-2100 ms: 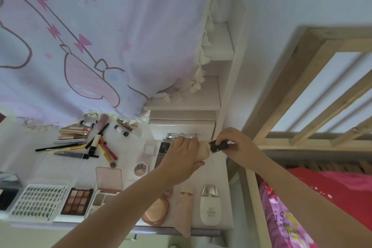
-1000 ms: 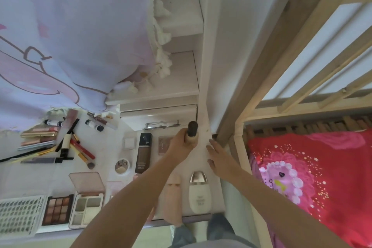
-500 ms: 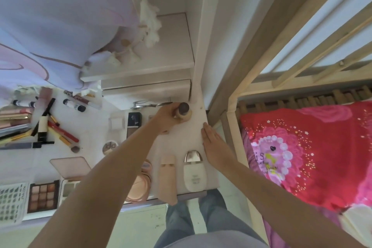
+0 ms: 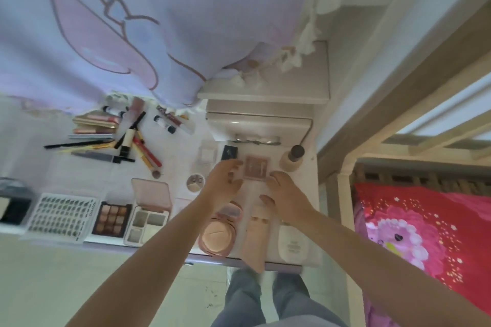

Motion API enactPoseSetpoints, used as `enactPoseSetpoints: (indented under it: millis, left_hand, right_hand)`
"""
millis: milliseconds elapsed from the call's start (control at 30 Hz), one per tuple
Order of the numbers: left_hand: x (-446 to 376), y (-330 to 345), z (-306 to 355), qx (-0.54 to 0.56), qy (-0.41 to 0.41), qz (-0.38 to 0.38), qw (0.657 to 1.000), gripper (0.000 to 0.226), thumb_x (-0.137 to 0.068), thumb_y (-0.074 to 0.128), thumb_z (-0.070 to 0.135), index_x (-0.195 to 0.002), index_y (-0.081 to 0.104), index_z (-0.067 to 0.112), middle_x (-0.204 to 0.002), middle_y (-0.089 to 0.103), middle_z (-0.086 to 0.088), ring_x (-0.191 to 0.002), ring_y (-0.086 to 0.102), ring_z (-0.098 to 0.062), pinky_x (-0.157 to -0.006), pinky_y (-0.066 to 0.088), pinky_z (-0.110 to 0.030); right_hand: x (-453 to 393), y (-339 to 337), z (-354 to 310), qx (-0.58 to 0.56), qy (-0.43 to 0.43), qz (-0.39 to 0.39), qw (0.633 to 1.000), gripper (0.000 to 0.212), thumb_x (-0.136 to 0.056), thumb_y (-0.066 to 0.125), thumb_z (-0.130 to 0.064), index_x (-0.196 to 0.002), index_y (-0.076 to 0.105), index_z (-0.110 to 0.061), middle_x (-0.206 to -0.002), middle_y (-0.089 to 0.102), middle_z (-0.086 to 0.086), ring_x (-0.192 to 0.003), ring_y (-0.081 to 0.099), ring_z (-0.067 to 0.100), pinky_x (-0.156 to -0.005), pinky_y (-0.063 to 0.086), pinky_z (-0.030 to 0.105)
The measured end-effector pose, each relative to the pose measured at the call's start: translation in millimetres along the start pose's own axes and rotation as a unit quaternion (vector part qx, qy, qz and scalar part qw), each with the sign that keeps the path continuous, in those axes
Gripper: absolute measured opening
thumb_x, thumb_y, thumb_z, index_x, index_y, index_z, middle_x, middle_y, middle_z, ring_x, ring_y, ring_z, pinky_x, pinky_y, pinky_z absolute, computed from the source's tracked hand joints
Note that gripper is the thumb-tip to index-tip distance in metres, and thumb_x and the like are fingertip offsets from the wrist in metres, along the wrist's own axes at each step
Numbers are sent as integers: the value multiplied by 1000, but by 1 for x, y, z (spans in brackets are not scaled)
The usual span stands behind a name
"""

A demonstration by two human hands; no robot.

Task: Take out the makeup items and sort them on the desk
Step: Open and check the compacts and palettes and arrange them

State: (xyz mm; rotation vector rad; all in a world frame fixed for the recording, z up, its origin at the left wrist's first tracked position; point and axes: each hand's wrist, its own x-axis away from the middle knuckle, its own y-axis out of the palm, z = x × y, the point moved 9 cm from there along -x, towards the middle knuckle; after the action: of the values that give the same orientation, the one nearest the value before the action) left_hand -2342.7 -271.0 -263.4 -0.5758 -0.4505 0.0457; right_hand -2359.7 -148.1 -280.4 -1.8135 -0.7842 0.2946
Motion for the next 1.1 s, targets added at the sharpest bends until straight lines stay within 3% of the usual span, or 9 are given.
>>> enactPoseSetpoints:
  millis: [67,133,267,467,600,733,800,1000,1100]
  left_hand:
    - [11,-15,-5,6,3,22,1000,43,-82,56,-9,-124,50,1,-124,52,-13,-114,55,-25,-89,46,-17]
    - [21,-27,-8,-9,13,34,999,34,-87,51,-3,-121,54,0,-118,54,-11,-111,55,-23,-82,44,-13]
    - [35,-45,-21,-34,17,38,999,32,-90,53,6,-122,55,5,-124,57,-10,-115,53,-23,-103,40,-33]
    - [46,-51,-38,18,-7,-9,1000,37,-89,54,5,-126,50,6,-124,57,-9,-113,53,-20,-88,39,-15]
    - [48,-51,-19,115,-4,-49,992,42,-85,60,2,-126,49,4,-118,58,-10,-98,54,-11,-69,44,0]
    - [54,-52,22,246,37,-109,962,52,-81,60,-7,-128,42,5,-110,54,-9,-92,57,-14,-67,52,-11]
    - [60,-59,39,298,50,-118,946,52,-80,58,-12,-125,43,9,-100,56,-6,-84,59,-11,-65,54,-14]
    - [72,-85,76,317,90,-94,939,47,-77,67,-4,-117,48,13,-102,61,4,-84,62,-7,-76,53,-16]
    - [77,-95,91,319,114,-81,937,48,-70,71,2,-111,52,16,-106,62,7,-82,65,-1,-82,51,-20]
  right_hand:
    - [-21,9,-8,20,19,-41,999,55,-93,45,-27,-138,29,-1,-147,22,19,-137,23,31,-113,25,34]
    - [-39,13,-10,52,43,-62,996,61,-91,49,-23,-142,20,-4,-151,9,20,-141,9,32,-116,18,38]
    - [-58,15,-7,28,93,-65,993,53,-81,57,-14,-130,38,-5,-136,33,17,-128,29,31,-103,31,34]
    - [-36,-3,-25,-105,64,-38,992,35,-70,71,-22,-100,61,-6,-95,60,8,-91,56,23,-68,38,21]
    - [-8,-55,-50,-242,43,2,969,33,-73,73,-9,-105,66,-7,-99,64,7,-90,58,19,-78,47,25]
    - [5,-101,-76,-269,11,1,963,42,-72,75,-9,-111,64,-16,-108,52,-12,-98,50,0,-78,41,-1]
    - [10,-119,-82,-264,5,8,964,45,-70,77,-10,-112,64,-14,-110,51,-13,-101,49,0,-77,40,-4]
    - [19,-165,-92,-276,-33,-2,961,42,-75,72,-7,-115,62,-12,-117,51,-12,-104,54,1,-82,44,1]
    - [20,-182,-95,-306,-33,12,951,35,-77,70,-7,-110,64,-13,-110,56,-11,-91,59,-8,-75,44,0]
